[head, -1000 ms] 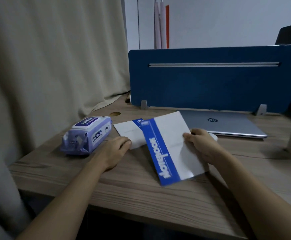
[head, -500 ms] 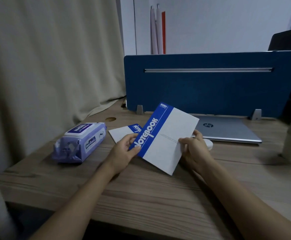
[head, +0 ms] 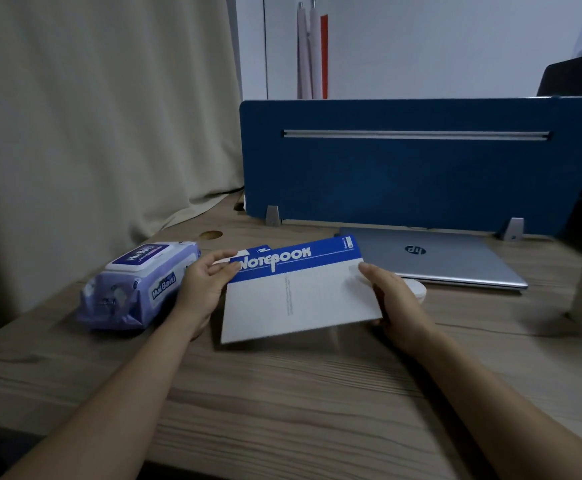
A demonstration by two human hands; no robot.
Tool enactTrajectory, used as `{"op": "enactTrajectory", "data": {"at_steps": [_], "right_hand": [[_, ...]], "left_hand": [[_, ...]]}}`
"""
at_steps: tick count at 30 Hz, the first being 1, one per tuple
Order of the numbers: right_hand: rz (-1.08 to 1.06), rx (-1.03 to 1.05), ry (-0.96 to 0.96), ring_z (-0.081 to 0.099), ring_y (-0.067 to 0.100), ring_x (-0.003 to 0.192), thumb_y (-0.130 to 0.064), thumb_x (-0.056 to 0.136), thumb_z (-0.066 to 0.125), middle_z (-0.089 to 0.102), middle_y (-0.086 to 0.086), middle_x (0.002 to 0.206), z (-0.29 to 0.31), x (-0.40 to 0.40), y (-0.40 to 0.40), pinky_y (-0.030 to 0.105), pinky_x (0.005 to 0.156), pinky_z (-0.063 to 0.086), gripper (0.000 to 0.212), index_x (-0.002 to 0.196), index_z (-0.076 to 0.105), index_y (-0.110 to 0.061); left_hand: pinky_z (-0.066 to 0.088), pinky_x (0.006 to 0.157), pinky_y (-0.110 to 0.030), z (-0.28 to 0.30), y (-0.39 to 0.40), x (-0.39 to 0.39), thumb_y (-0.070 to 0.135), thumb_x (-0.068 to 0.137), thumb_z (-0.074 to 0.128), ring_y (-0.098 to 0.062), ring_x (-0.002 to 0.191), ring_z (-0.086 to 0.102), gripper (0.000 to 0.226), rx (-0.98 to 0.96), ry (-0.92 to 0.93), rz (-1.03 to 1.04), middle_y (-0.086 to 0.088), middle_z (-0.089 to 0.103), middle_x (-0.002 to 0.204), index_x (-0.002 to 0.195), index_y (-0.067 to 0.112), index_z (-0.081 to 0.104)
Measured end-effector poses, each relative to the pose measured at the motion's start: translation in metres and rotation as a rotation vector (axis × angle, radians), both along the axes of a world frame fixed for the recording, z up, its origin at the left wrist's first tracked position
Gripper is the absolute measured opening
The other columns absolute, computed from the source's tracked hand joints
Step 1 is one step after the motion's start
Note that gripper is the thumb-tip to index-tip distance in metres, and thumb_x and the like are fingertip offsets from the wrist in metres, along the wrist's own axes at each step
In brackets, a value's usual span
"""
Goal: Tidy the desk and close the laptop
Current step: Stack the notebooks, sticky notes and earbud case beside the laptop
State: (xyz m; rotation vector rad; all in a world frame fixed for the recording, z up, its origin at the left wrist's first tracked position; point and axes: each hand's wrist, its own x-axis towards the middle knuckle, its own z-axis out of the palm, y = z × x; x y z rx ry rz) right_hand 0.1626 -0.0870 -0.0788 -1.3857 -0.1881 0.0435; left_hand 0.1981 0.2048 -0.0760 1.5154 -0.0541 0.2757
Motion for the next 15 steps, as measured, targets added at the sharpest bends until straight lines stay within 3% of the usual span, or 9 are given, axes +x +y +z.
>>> {"op": "enactTrajectory", "data": {"at_steps": [1, 2, 4, 7, 12, 15], "right_hand": [[0.022, -0.002, -0.009, 0.07, 0.028, 0.091, -0.046, 0.083, 0.061, 0.073, 0.008, 0.107, -0.002, 0.001, 0.002, 0.038, 0.07, 0.052, 0.035, 0.108, 0.071, -0.024], [0.014, -0.038, -0.034, 0.069, 0.032, 0.096, -0.045, 0.083, 0.061, 0.072, 0.008, 0.109, -0.003, 0.001, 0.003, 0.04, 0.07, 0.051, 0.032, 0.108, 0.07, -0.028], [-0.064, -0.097, -0.049, 0.07, 0.03, 0.094, -0.035, 0.082, 0.064, 0.073, 0.007, 0.106, -0.004, 0.003, 0.008, 0.039, 0.065, 0.053, 0.024, 0.106, 0.067, -0.038], [-0.245, -0.083, -0.063, 0.072, 0.022, 0.091, -0.018, 0.086, 0.062, 0.073, 0.004, 0.099, -0.005, 0.012, 0.017, 0.048, 0.081, 0.059, 0.022, 0.103, 0.062, -0.031], [-0.483, -0.139, -0.133, 0.069, 0.014, 0.089, -0.016, 0.09, 0.054, 0.067, 0.002, 0.103, -0.006, 0.027, 0.034, 0.036, 0.073, 0.058, 0.019, 0.101, 0.051, -0.031], [-0.539, -0.212, -0.153, 0.065, 0.012, 0.091, -0.021, 0.091, 0.056, 0.064, 0.0, 0.106, -0.009, 0.039, 0.043, 0.034, 0.076, 0.055, 0.021, 0.109, 0.045, -0.026]], "left_hand": [[0.06, 0.061, -0.032, -0.002, 0.0, 0.003, 0.015, 0.092, 0.065, -0.023, 0.084, 0.075, 0.018, 0.014, 0.004, 0.002, -0.007, 0.074, 0.103, 0.107, 0.025, 0.064], [0.06, 0.062, -0.033, -0.002, 0.001, 0.006, 0.015, 0.092, 0.066, -0.023, 0.085, 0.075, 0.019, 0.028, 0.01, -0.007, -0.007, 0.074, 0.105, 0.109, 0.025, 0.064], [0.06, 0.067, -0.034, -0.004, 0.001, 0.01, 0.014, 0.092, 0.066, -0.021, 0.088, 0.074, 0.022, 0.071, 0.03, -0.053, -0.008, 0.073, 0.11, 0.112, 0.023, 0.065], [0.06, 0.067, -0.032, -0.005, 0.0, 0.012, 0.016, 0.094, 0.062, -0.017, 0.093, 0.073, 0.026, 0.152, 0.041, -0.088, -0.005, 0.069, 0.118, 0.119, 0.024, 0.063], [0.051, 0.064, -0.018, -0.005, 0.0, 0.013, 0.019, 0.097, 0.058, -0.003, 0.088, 0.068, 0.034, 0.182, 0.003, 0.047, -0.001, 0.065, 0.123, 0.13, 0.019, 0.059], [0.05, 0.063, -0.014, -0.005, -0.001, 0.012, 0.018, 0.097, 0.057, 0.002, 0.087, 0.067, 0.031, 0.178, -0.008, 0.044, 0.006, 0.065, 0.116, 0.127, 0.023, 0.058]]}}
